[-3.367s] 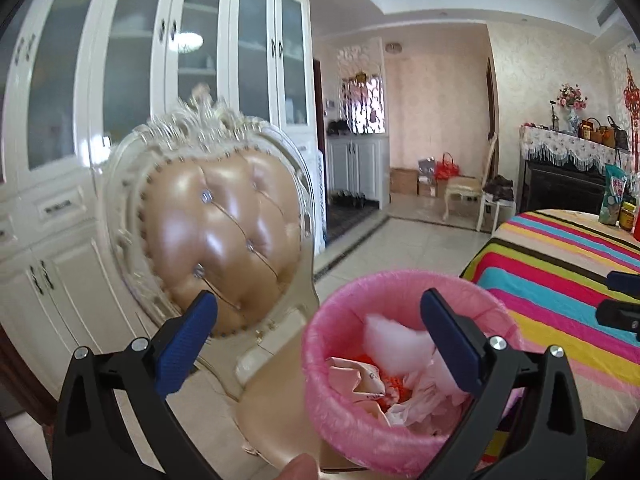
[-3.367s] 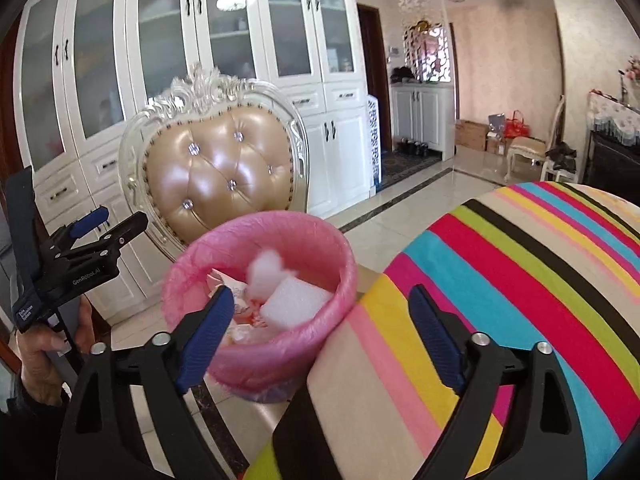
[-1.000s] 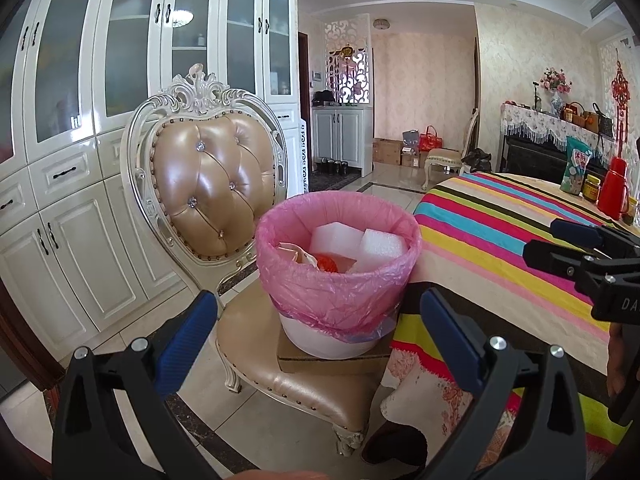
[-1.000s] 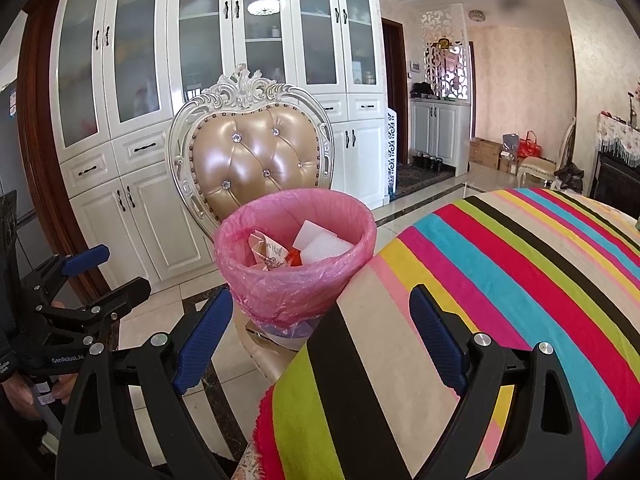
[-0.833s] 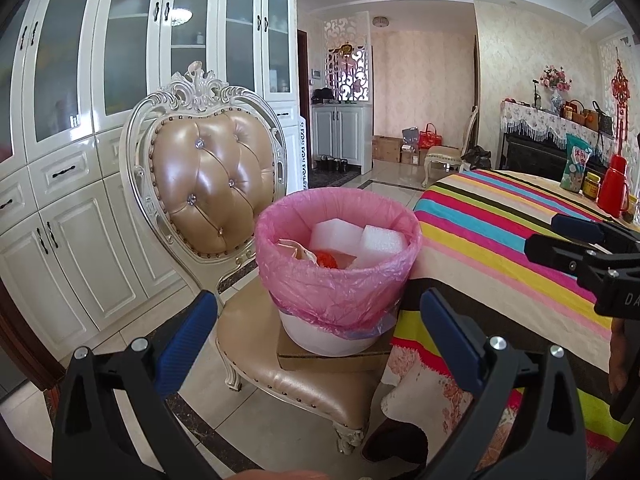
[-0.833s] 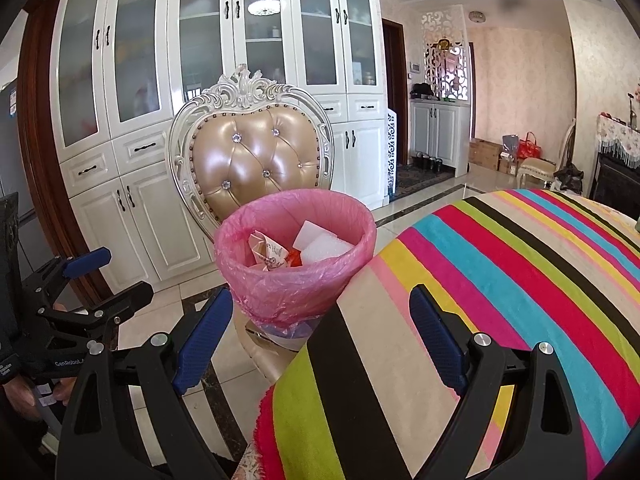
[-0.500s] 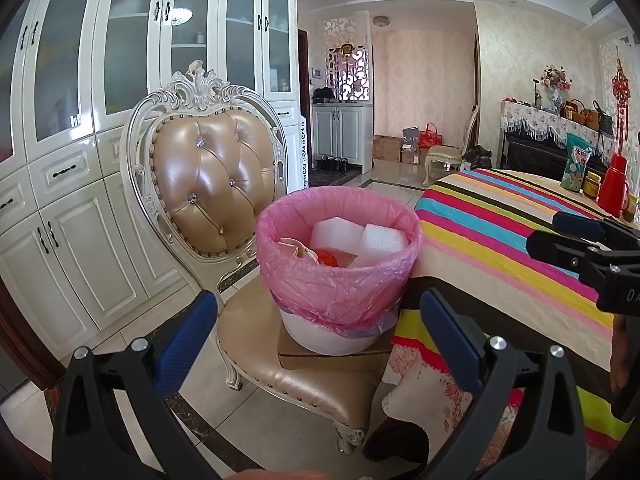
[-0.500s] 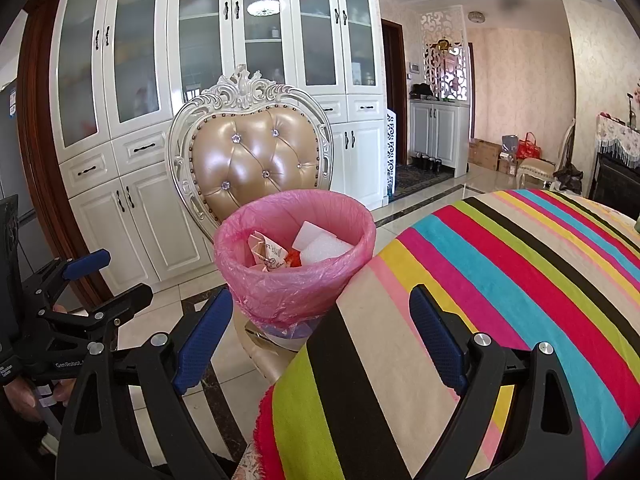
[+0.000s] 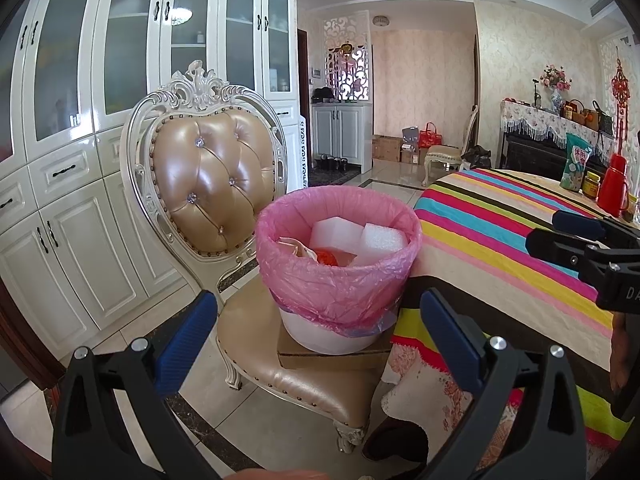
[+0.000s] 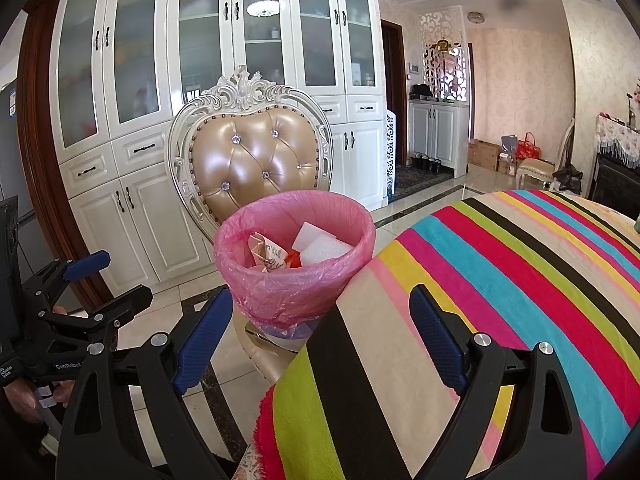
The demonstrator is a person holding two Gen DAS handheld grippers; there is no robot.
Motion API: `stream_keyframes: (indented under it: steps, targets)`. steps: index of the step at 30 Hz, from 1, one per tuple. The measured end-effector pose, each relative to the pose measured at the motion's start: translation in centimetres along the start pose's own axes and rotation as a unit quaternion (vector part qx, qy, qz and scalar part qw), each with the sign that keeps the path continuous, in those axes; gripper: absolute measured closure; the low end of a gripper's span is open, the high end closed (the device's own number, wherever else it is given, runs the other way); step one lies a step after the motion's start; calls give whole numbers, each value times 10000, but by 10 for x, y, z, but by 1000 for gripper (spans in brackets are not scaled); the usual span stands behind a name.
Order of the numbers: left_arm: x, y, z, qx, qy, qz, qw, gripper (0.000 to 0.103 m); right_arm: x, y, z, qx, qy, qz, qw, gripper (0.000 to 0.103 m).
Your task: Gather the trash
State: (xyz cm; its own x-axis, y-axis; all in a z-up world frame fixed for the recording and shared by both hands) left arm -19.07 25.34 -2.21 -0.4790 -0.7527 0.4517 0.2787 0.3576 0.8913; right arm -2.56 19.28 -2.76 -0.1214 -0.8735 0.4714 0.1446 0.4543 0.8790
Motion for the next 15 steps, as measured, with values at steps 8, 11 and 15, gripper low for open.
stream_keyframes:
  steps: [8,11,15]
  targets:
    - [1,2,3,65,-28,-13,10000,5,-1,0,1,20,-16,11,10000,19]
    - [3,4,4,67,-16,-41,10000,5,-1,0,2,29,-16,19,10000,18]
    - [4,6,8,124,-12,-64,9999,5,-3,-4,4,96,-41,41,9999,18]
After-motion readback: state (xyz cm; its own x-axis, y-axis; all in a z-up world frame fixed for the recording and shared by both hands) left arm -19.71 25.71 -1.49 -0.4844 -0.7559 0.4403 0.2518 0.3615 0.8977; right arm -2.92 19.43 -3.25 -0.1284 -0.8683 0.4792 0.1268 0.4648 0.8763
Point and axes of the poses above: each gripper's, at about its wrist camera, not at the fingertips, and x roughly against the way its jaws point, z to its left, y to its top, the point moved 3 cm from there along -x, roughly the way its jaws point, and after that the axes turned 1 degree about y, right-handed, at the moved point
